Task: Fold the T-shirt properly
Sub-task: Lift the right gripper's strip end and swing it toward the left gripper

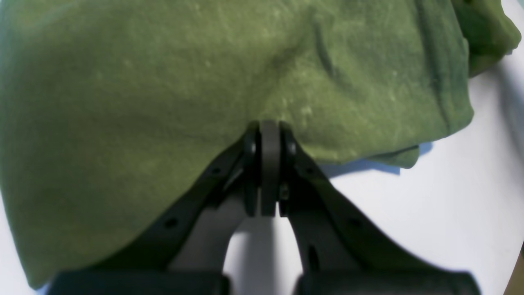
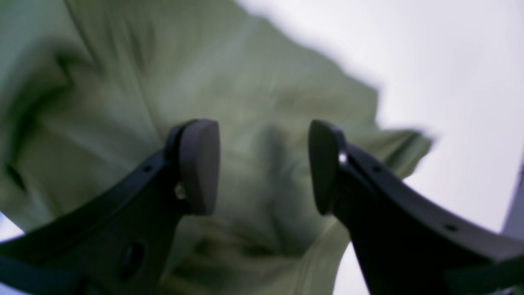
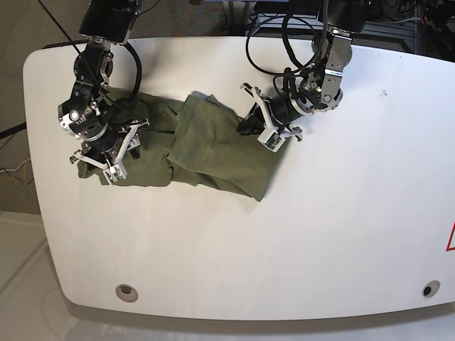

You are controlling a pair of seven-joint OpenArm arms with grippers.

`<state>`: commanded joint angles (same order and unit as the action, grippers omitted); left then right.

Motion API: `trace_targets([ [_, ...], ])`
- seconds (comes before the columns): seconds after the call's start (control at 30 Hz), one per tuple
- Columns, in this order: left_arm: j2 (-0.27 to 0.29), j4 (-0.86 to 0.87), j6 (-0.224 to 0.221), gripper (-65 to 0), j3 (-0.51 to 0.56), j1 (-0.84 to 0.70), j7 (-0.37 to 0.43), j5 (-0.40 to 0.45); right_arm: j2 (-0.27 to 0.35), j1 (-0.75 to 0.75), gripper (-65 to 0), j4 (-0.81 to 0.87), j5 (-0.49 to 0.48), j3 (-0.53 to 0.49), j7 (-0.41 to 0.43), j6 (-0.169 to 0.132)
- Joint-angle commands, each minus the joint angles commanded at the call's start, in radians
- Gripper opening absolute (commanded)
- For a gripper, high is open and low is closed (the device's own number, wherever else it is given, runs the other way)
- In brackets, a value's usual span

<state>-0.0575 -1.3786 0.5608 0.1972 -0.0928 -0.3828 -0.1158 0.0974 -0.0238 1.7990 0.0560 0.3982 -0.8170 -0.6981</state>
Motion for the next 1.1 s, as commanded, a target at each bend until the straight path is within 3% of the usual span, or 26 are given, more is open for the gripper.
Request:
trace_targets([
  [0.23, 0.002, -0.002, 0.000, -65.0, 0.002, 0.000, 0.000, 0.000, -0.026, -0.009, -31.0, 0.021, 0.000, 0.098, -0.052, 0.000],
  [0.37, 0.002, -0.002, 0.000, -65.0, 0.003, 0.002, 0.000, 0.000, -0.034, -0.015, -22.5, 0.020, 0.000, 0.187, -0.081, 0.000],
  [0.5, 0.002, -0.003, 0.000, -65.0, 0.003, 0.002, 0.000, 0.000, -0.083, -0.021, -13.9, 0.021, -0.002, 0.324, -0.100, 0.000],
  [0.83, 0.002, -0.003, 0.000, -65.0, 0.003, 0.002, -0.002, 0.000, -0.083, -0.051, -14.5, -0.086, -0.210, 0.522, -0.195, 0.000],
  [1.1, 0.000, -0.005, -0.002, -65.0, -0.002, 0.003, -0.003, 0.003, -0.046, -0.064, -14.5, -0.259, -0.301, 0.549, -0.189, 0.000],
])
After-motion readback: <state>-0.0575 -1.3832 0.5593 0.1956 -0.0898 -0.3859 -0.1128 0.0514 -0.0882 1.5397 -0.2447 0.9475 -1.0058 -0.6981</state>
